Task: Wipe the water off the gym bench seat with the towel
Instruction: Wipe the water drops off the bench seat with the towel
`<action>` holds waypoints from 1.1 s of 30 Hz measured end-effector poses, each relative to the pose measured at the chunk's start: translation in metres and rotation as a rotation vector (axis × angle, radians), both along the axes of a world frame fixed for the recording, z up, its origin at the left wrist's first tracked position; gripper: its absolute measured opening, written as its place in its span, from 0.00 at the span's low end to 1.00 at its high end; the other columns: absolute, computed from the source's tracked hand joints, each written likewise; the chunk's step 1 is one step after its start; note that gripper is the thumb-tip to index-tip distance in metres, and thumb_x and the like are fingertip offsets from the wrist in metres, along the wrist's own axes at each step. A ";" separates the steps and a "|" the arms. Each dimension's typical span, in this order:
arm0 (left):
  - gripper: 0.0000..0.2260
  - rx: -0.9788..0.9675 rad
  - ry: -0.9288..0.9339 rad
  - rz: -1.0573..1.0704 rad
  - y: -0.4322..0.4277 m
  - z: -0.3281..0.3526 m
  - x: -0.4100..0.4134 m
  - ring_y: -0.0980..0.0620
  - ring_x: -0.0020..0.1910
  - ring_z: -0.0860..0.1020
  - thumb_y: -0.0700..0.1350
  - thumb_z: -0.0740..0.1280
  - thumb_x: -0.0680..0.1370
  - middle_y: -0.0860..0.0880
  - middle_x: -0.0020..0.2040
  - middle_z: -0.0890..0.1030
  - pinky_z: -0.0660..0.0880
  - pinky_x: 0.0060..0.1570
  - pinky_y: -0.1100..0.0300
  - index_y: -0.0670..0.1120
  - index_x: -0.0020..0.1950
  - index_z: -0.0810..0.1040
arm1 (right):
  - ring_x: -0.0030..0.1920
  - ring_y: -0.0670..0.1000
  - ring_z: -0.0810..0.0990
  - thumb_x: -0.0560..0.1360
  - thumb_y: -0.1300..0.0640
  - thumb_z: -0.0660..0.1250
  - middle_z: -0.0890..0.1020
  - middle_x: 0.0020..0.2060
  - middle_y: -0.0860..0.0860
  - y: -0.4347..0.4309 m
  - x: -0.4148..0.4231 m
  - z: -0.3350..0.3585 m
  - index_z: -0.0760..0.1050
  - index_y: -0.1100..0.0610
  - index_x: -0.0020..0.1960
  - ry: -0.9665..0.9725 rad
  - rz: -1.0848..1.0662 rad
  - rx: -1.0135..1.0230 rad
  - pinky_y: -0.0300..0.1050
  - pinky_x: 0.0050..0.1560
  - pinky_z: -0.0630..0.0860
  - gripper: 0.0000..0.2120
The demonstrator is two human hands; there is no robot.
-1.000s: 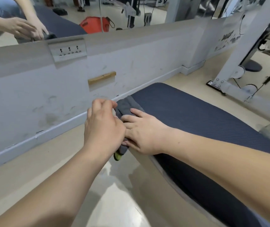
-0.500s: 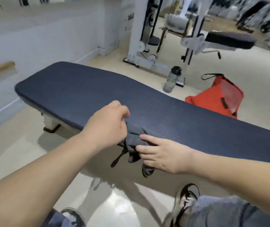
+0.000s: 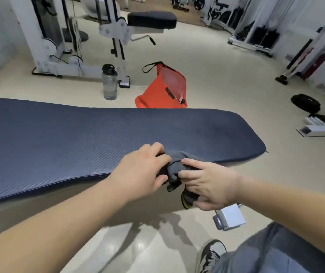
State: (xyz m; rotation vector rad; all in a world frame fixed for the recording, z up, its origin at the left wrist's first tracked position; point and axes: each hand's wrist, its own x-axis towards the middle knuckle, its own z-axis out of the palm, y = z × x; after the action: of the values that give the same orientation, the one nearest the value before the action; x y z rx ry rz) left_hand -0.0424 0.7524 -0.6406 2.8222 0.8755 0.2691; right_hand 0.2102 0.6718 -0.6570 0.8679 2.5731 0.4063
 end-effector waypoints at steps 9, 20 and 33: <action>0.19 0.117 0.053 -0.071 -0.003 -0.020 0.151 0.46 0.54 0.73 0.61 0.62 0.79 0.50 0.58 0.72 0.71 0.43 0.52 0.51 0.64 0.72 | 0.56 0.55 0.76 0.84 0.46 0.52 0.80 0.39 0.47 -0.046 0.100 -0.018 0.80 0.54 0.42 0.218 -0.394 0.123 0.54 0.70 0.63 0.23; 0.06 0.009 -0.005 -0.172 -0.021 -0.017 0.258 0.47 0.50 0.75 0.49 0.61 0.79 0.51 0.46 0.70 0.66 0.35 0.54 0.48 0.52 0.73 | 0.37 0.52 0.79 0.78 0.44 0.63 0.82 0.36 0.46 -0.065 0.132 -0.005 0.73 0.50 0.44 1.022 -1.514 0.156 0.47 0.35 0.75 0.11; 0.08 -0.117 -0.150 -0.226 -0.007 -0.019 0.283 0.49 0.53 0.75 0.51 0.65 0.79 0.53 0.49 0.75 0.77 0.46 0.48 0.52 0.56 0.78 | 0.42 0.60 0.89 0.76 0.47 0.68 0.85 0.54 0.62 -0.021 0.134 -0.020 0.67 0.59 0.67 2.327 -2.023 -0.309 0.60 0.38 0.86 0.25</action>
State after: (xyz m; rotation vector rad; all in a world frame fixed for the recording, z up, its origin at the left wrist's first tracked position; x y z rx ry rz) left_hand 0.2403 0.7458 -0.6597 2.7183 0.5178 0.3781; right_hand 0.3441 0.6508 -0.6767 -1.6397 0.0484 1.0595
